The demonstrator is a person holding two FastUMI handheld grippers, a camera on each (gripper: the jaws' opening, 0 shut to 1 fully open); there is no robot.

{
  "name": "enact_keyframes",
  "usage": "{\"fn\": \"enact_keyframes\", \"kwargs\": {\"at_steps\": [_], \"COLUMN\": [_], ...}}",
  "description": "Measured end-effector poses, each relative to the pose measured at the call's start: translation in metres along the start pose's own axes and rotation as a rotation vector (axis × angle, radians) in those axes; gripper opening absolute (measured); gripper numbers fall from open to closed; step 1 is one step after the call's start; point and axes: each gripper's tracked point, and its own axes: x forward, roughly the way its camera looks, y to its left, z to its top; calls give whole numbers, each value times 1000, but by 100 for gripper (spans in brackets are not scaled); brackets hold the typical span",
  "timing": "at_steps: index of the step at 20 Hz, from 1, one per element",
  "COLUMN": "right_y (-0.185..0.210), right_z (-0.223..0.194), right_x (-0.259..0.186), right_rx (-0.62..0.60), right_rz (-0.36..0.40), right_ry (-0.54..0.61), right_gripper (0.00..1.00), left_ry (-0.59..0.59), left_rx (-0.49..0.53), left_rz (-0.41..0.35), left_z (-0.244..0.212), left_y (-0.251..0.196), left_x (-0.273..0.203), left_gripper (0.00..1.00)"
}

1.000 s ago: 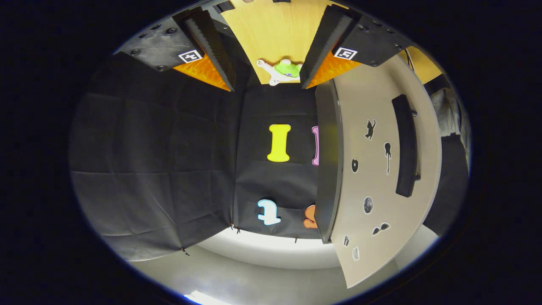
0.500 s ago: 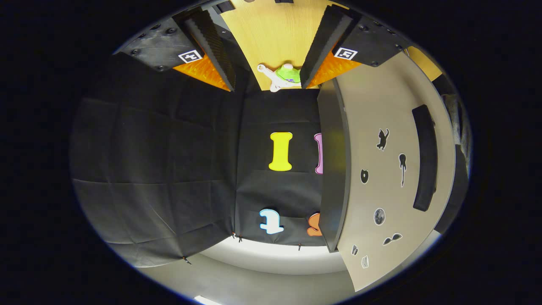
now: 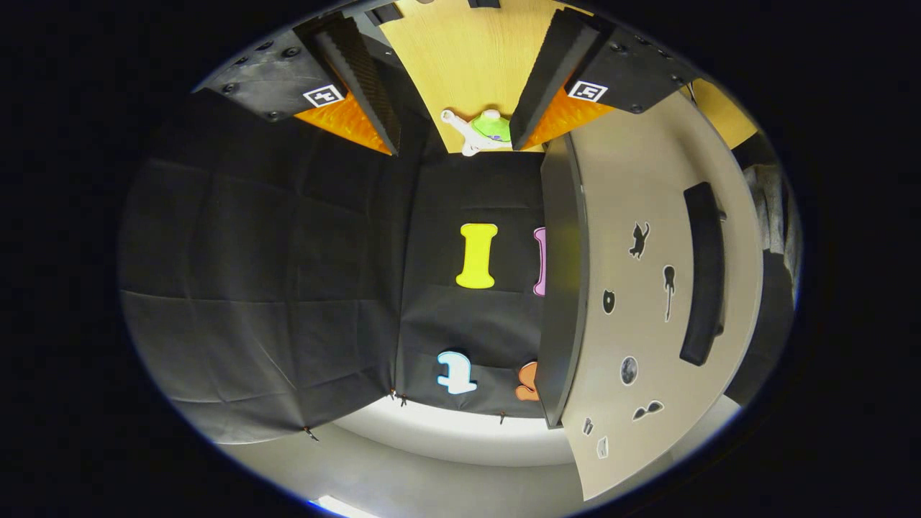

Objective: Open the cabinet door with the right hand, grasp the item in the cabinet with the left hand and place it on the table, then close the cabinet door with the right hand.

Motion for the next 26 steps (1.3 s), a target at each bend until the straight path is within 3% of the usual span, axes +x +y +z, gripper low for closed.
{"fn": "enact_keyframes", "kwargs": {"at_steps": [3, 7, 16, 20, 26], "right_y": [6, 24, 87, 107, 119], "right_z": [5, 10, 17, 23, 34], "right_x": [-4, -11, -75, -113, -137], "right_rx": [10, 20, 6, -13, -3], "right_rz": [18, 44, 107, 128, 163], "right_ry": [-8, -22, -32, -39, -53], "right_gripper": [96, 96, 96, 96, 97], "left_ry": [-67, -102, -106, -79, 0], "left_rx": [11, -30, -99, -127, -177], "left_rz": [-19, -65, -113, -116, -198], "left_z": [10, -11, -127, -186, -277], "left_y": [-1, -1, 3, 0, -38], "left_x": [-38, -104, -243, -271, -278], "left_gripper": [18, 18, 18, 18, 19]}}
